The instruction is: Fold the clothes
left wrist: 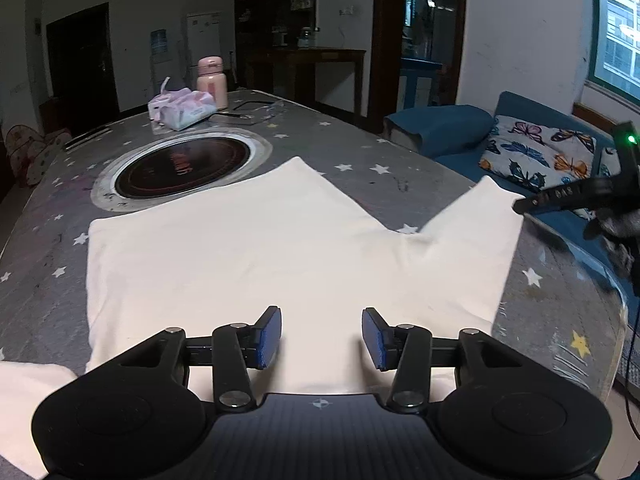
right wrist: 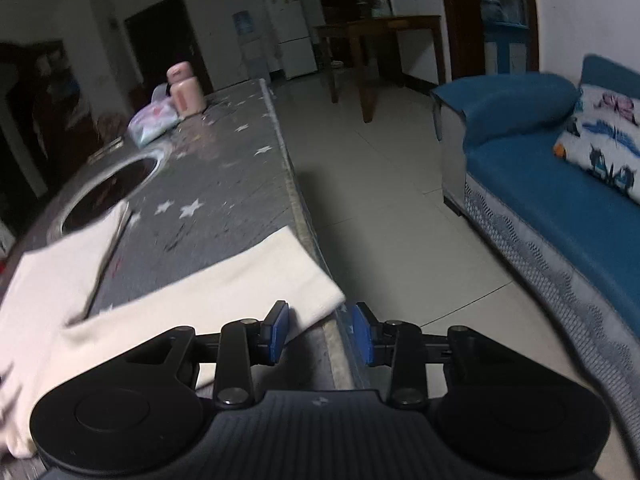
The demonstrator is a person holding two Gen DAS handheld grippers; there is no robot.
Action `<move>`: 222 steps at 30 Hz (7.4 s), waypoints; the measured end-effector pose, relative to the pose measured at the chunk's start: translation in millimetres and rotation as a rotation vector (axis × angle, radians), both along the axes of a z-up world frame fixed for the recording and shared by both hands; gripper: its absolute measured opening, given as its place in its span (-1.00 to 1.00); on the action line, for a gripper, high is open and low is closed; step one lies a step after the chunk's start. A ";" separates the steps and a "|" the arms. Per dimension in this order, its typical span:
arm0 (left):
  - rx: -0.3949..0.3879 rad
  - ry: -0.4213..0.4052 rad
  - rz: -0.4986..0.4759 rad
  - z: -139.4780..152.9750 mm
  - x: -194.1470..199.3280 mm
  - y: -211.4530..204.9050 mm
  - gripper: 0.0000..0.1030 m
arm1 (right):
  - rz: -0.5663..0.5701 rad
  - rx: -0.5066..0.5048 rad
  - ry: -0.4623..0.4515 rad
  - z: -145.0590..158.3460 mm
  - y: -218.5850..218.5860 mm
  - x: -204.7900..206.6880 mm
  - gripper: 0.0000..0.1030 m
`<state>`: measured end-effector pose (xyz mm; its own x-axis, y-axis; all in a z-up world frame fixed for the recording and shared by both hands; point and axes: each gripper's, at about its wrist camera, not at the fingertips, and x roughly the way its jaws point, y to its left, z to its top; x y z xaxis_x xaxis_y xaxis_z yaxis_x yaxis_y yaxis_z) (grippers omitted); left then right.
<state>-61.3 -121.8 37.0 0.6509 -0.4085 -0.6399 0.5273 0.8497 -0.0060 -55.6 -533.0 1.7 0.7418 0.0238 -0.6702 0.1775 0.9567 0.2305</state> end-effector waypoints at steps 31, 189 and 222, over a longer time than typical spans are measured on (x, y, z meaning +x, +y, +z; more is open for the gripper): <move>0.012 -0.070 -0.020 2.3 -2.1 -15.4 0.07 | 0.220 0.010 -0.287 123.8 66.9 -19.8 -0.91; -0.303 0.093 0.002 18.9 3.2 25.6 -0.80 | 0.613 -0.043 -0.097 41.0 199.1 -24.7 -0.39; -0.092 0.045 0.232 1.5 27.7 104.1 -0.79 | 0.649 -0.148 -0.109 46.6 243.4 -6.2 -0.68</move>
